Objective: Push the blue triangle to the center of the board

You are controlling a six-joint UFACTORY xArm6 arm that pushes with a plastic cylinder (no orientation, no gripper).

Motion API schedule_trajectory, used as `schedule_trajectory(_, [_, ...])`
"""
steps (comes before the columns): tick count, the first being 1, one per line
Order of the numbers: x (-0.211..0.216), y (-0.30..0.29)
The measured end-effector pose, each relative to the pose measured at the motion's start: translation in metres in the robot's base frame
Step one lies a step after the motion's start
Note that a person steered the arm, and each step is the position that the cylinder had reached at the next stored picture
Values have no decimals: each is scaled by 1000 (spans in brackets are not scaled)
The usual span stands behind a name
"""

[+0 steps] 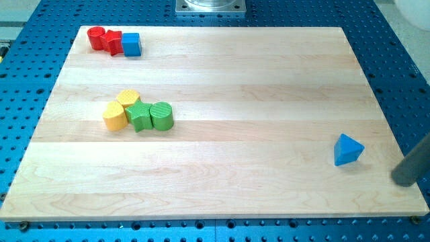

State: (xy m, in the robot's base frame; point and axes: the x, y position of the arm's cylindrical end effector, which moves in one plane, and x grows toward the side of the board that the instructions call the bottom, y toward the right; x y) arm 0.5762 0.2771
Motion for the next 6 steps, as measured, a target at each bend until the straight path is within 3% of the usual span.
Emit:
schedule_trajectory(2, [-60,-90])
schedule_trajectory(4, [-103,-225])
schedule_trajectory(6, [-162,-278])
